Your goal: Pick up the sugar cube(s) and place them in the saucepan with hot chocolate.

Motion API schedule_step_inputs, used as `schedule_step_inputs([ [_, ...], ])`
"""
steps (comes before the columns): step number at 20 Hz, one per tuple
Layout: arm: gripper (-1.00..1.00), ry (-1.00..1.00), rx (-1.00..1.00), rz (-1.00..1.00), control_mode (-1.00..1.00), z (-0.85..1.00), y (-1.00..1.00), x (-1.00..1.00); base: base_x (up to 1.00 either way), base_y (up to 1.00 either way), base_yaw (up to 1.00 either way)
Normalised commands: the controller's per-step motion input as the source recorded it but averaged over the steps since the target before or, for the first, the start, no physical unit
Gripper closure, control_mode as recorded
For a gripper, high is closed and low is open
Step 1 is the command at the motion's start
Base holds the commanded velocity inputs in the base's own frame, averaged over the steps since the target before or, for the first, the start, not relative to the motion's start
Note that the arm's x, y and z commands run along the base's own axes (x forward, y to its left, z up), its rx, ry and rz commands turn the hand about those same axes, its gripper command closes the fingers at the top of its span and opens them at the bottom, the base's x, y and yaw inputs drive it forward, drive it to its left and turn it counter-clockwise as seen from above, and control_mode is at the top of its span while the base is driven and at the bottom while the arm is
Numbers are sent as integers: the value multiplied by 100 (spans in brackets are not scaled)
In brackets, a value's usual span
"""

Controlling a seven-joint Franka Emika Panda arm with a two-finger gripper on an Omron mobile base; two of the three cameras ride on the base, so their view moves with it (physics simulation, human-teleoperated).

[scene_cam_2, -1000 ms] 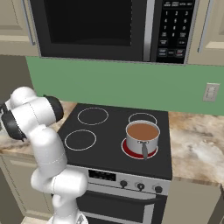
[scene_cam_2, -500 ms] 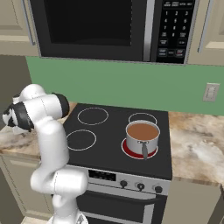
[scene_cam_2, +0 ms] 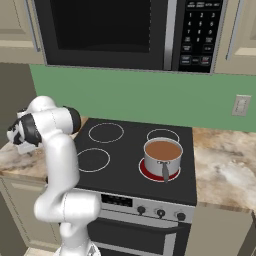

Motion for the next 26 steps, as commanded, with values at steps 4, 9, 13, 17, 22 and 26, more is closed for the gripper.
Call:
schedule_step_inputs([
  [4,-100,0,0,0,-100,-3,12,13,0,0,0],
  [9,-100,0,0,0,-100,0,3,0,0,0,0],
  [13,-100,2,0,0,-100,-1,-2,-14,0,0,0],
  [17,-100,4,0,0,-100,-6,-8,-15,0,0,0],
  [22,-100,1,0,0,-100,-10,-5,-5,0,0,0],
  [26,-100,0,0,0,-100,0,0,0,0,0,0],
])
